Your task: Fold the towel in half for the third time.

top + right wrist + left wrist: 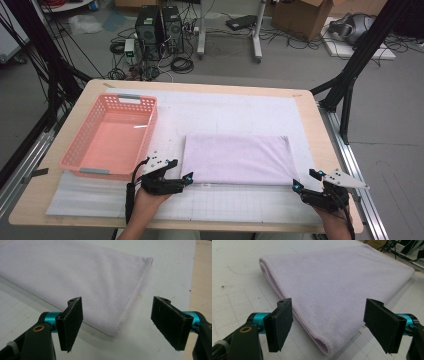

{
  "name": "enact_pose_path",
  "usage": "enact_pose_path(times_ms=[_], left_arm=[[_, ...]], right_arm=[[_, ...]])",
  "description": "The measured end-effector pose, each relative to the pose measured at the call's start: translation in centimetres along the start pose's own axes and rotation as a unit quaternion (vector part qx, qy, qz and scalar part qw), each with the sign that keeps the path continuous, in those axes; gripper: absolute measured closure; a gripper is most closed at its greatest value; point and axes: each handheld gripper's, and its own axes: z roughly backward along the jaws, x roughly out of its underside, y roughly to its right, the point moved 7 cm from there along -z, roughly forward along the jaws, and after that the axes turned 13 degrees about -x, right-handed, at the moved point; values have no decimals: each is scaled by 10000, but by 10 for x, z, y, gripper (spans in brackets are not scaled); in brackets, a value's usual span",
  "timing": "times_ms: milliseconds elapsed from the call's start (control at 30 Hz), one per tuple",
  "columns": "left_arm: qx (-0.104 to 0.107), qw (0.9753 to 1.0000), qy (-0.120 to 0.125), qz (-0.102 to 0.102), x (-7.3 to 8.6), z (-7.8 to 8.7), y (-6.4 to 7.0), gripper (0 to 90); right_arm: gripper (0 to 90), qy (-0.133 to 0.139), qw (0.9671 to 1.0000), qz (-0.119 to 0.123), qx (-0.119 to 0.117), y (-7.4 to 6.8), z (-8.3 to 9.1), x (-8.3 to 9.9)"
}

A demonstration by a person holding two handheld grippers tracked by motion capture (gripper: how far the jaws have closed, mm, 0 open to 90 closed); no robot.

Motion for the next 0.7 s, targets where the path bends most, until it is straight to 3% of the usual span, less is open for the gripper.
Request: enact_pose_path(times_ms=[333, 467, 700], left_arm=[[-60, 9994, -330, 122, 6, -7, 0, 298], [-289, 9981, -525, 144, 9, -11, -2, 326], [-273, 9960, -841, 159, 12, -17, -1, 390]], right_arm=[[250, -87, 9999, 6, -108, -3, -3, 2], [251, -109, 9998, 24, -138, -5, -5, 3], [251, -147, 9997, 32, -170, -7, -9, 3]])
